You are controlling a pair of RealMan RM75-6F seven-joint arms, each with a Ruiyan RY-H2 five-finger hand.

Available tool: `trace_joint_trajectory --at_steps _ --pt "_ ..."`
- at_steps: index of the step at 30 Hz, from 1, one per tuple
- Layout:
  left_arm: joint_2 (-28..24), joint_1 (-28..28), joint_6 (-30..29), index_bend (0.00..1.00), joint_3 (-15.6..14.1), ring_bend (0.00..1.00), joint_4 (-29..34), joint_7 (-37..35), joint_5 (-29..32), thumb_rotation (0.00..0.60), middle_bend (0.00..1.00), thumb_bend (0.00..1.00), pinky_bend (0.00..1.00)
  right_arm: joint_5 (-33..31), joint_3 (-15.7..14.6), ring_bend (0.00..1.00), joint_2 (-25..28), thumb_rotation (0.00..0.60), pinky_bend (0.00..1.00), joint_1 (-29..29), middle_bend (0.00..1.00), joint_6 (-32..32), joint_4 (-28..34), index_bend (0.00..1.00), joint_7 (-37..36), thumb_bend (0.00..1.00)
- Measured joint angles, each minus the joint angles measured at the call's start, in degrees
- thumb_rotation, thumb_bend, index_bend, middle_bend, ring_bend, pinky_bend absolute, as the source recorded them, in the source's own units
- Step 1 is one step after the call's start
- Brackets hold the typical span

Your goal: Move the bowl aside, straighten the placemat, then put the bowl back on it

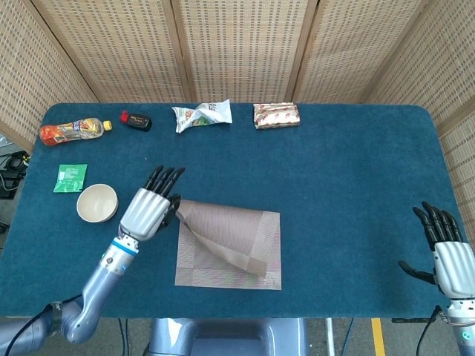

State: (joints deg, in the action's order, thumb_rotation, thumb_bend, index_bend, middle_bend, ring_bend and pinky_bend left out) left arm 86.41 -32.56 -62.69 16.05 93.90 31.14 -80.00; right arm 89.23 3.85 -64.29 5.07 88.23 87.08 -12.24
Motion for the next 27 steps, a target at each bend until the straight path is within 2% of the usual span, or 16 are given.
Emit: trace_joint_trajectory --at_steps 5,12,15,20,23,27 --pt "0.26 -5.32 4.21 0.61 5.01 0.0 -6.23 1.25 7.36 0.6 0.0 0.52 0.0 -1.16 0.4 0.0 -0.37 0.6 0.0 0.26 0.0 -0.95 -0.45 0.03 0.86 0.07" --pt "3.05 -10.91 7.77 0.57 7.34 0.0 -17.89 1.22 13.22 0.6 0.0 0.51 0.0 -2.7 0.85 0.0 -1.28 0.6 0.0 0.77 0.0 -2.58 -1.32 0.03 2.23 0.07" --pt "4.66 -12.51 8.51 0.45 7.53 0.0 -22.75 0.19 14.74 0.6 0.0 0.47 0.0 -3.01 0.87 0.0 -1.66 0.6 0.0 0.96 0.0 -3.17 -1.58 0.03 2.86 0.07" --pt "6.57 -14.48 10.13 0.11 6.94 0.0 -29.35 -1.57 16.89 0.6 0.0 0.29 0.0 -3.31 0.85 0.0 -2.2 0.6 0.0 1.27 0.0 -3.96 -1.92 0.03 3.75 0.07" --pt "6.85 -14.83 10.47 0.04 6.15 0.0 -31.08 -3.19 17.23 0.6 0.0 0.25 0.0 -3.54 0.81 0.0 -2.55 0.6 0.0 1.48 0.0 -4.52 -2.15 0.02 4.24 0.07" --pt "6.31 -14.43 9.46 0.04 5.2 0.0 -31.43 -5.67 16.4 0.6 0.0 0.25 0.0 -3.67 0.69 0.0 -2.91 0.6 0.0 1.67 0.0 -5.09 -2.48 0.02 4.59 0.07"
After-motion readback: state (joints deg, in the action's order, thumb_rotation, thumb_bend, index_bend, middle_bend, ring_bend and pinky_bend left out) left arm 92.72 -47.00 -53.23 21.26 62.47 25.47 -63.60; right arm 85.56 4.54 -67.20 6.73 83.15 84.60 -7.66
